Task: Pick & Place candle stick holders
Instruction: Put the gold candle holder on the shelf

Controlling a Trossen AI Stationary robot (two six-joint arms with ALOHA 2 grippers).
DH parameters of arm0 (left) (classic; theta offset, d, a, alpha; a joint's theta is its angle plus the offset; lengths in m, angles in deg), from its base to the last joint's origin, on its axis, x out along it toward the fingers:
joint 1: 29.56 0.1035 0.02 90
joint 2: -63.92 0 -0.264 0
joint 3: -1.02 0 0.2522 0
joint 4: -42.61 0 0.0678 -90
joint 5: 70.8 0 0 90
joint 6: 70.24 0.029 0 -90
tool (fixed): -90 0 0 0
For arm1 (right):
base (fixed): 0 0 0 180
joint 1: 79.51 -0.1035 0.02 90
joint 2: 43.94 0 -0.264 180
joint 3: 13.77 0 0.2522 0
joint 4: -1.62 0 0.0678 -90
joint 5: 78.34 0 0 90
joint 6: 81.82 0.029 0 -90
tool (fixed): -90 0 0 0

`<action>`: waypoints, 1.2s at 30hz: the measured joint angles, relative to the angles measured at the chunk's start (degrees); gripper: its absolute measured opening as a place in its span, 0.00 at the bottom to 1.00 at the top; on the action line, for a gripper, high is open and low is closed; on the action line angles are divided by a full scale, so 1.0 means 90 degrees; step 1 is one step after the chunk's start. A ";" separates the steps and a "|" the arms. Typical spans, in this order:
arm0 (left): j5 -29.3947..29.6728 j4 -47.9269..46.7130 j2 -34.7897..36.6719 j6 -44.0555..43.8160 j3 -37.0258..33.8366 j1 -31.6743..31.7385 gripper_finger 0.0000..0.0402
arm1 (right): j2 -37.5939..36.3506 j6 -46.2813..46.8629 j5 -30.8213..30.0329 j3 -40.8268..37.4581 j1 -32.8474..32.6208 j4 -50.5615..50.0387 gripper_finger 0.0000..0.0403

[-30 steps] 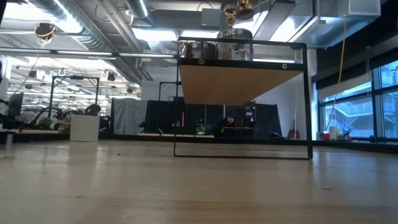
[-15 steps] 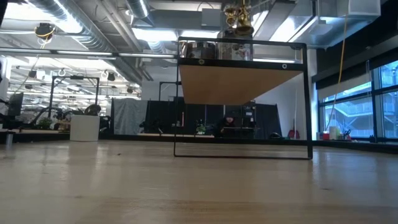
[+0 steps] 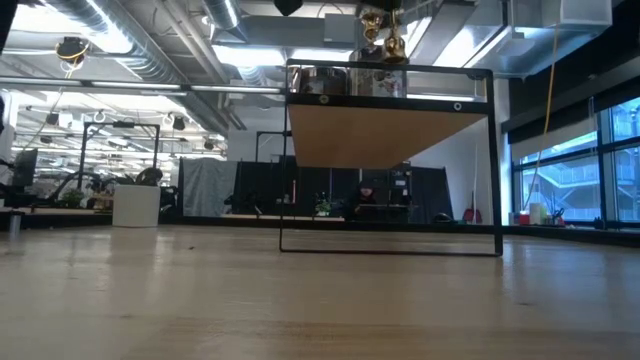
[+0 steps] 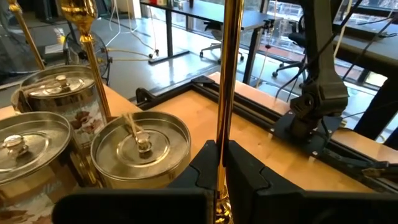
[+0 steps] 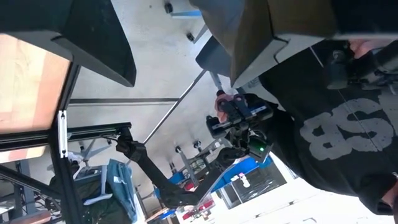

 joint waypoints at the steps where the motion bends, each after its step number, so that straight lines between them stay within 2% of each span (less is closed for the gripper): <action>1: -0.0023 -0.0008 0.0000 -0.0015 0.0000 0.0013 0.02 | 0.0000 0.0000 0.0006 0.0000 0.0000 0.0000 0.66; 11: -0.0101 -0.0077 -0.0003 -0.0124 0.0000 0.0024 0.02 | 0.0000 0.0000 0.0015 0.0000 0.0000 0.0036 0.66; 14: 0.0103 -0.0079 -0.0056 -0.0128 0.0000 0.0013 0.02 | 0.0000 0.0000 0.0015 0.0002 0.0000 0.0048 0.66; 36: 0.0365 -0.0236 -0.0474 -0.0663 0.0000 0.0020 0.02 | 0.0000 0.0069 0.0100 0.0005 0.0000 0.0096 0.66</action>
